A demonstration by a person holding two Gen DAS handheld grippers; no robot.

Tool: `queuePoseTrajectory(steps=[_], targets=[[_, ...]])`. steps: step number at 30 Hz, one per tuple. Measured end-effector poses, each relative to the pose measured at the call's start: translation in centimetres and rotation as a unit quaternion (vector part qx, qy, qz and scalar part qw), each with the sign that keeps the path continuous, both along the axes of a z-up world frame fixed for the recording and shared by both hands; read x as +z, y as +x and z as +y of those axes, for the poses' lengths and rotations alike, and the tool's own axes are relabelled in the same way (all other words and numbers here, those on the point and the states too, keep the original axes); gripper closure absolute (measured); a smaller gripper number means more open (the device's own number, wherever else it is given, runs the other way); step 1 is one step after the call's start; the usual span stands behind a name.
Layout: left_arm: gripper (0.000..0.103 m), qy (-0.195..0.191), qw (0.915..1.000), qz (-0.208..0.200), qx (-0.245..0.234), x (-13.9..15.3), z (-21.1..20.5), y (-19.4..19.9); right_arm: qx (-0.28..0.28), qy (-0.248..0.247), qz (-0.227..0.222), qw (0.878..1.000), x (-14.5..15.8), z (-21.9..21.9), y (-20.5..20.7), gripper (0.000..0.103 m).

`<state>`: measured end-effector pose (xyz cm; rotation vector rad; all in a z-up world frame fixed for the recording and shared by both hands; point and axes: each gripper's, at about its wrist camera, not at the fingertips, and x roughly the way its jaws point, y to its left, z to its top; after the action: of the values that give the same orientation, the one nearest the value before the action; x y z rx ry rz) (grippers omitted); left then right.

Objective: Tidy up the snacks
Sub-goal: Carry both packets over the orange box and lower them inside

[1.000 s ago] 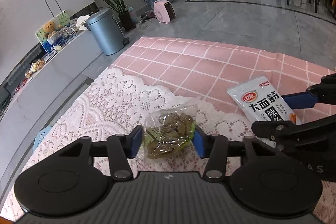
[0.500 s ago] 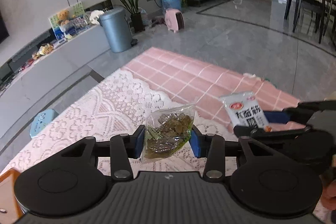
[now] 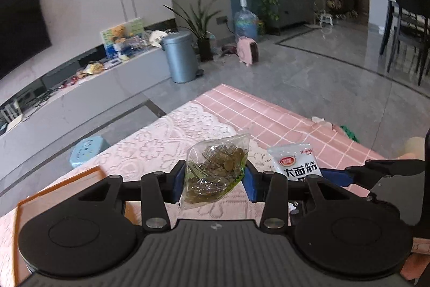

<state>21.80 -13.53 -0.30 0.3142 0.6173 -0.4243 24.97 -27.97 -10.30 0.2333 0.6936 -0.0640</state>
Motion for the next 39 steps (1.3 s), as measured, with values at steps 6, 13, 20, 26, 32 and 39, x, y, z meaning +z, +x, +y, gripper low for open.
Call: queuePoseTrajectory(steps=[6,13,20,26,32,39], targets=[[0.054,0.002,0.9992,-0.018,0.036,2.2,2.6,-3.6,0.045,0.006,-0.036,0.998,4.5,2.8,-3.1,0.057],[0.054,-0.038,0.9957,-0.002,0.084,3.8,7.6,-5.2,0.105,0.005,-0.063,0.992,7.2,6.9,-5.7,0.057],[0.054,-0.054,0.9887,0.006,0.139,4.3,13.0,-5.6,0.145,0.006,-0.064,0.987,8.3,10.5,-6.6,0.057],[0.054,-0.055,0.9835,0.027,0.170,3.8,16.3,-4.7,0.184,0.023,-0.063,0.981,8.8,13.8,-5.9,0.057],[0.054,-0.062,0.9796,0.063,0.180,2.2,19.1,-3.5,0.225,0.031,-0.040,0.973,8.2,17.2,-4.2,0.057],[0.054,-0.076,0.9724,0.130,0.178,-0.6,21.2,-0.9,0.261,0.026,-0.001,0.965,6.8,20.1,-1.4,0.057]])
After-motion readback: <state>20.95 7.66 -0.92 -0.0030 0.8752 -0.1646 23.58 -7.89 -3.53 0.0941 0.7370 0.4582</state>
